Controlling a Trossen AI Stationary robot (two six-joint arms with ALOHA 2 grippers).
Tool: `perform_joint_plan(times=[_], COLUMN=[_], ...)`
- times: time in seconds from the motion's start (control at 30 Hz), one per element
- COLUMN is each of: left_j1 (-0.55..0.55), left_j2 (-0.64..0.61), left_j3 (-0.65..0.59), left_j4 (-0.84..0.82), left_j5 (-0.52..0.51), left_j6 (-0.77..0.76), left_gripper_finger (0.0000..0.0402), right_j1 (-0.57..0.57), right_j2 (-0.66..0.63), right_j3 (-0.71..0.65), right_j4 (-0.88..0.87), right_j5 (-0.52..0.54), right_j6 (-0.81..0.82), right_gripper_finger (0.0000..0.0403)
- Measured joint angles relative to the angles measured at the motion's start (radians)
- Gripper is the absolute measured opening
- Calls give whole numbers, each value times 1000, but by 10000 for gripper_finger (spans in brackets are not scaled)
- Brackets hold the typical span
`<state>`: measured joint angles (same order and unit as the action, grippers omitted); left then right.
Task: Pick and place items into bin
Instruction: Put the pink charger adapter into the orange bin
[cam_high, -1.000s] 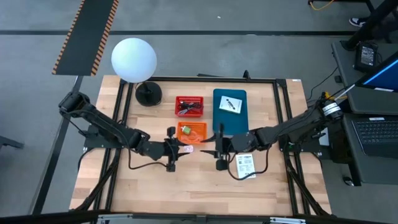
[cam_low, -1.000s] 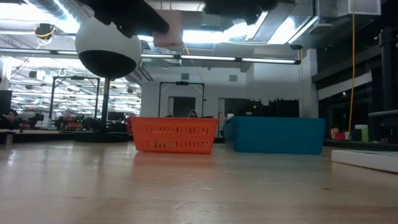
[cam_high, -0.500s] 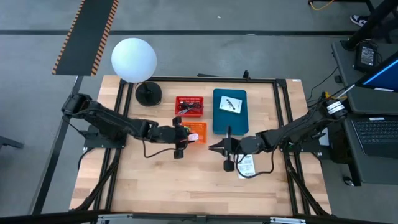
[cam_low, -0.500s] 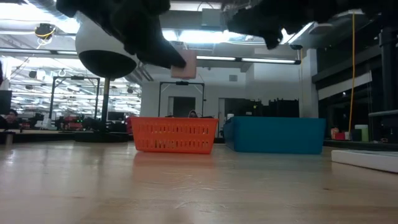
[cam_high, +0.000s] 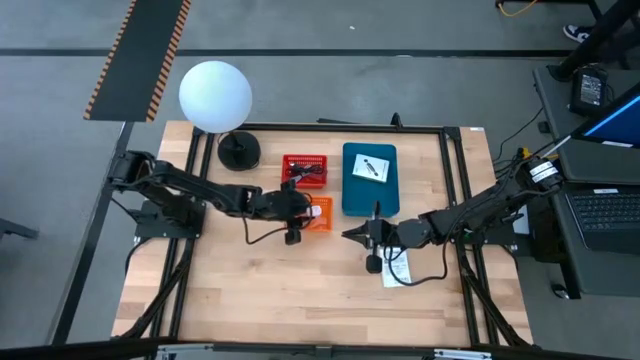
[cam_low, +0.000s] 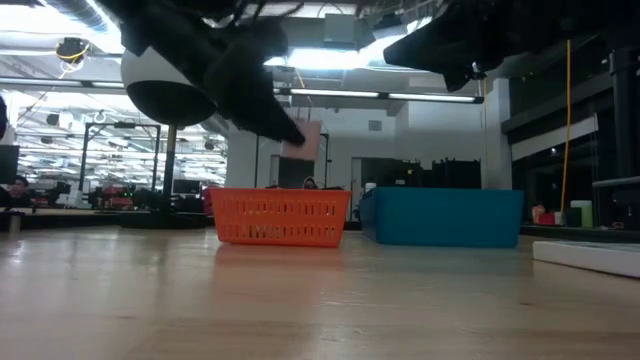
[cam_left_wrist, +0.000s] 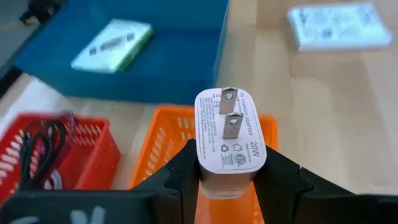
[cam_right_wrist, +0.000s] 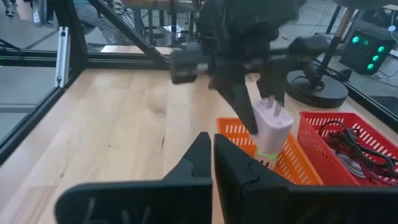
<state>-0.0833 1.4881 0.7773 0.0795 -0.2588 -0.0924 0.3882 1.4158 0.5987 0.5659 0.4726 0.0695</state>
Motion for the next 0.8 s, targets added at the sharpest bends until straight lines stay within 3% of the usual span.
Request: perform_joint_plan(times=[0.53, 0.8], left_j1=[68, 82], left_j2=[206, 235], left_j3=[0, 0], left_j4=[111, 135], left_j5=[37, 52], left_j6=[-13, -16], left_gripper_finger=[115, 131], right_j1=[0, 0], right_j2=[0, 0], right_j3=[0, 0], right_j4=[1, 0], right_j5=[-1, -1], right_j6=[-1, -2], right_gripper_finger=[1, 1])
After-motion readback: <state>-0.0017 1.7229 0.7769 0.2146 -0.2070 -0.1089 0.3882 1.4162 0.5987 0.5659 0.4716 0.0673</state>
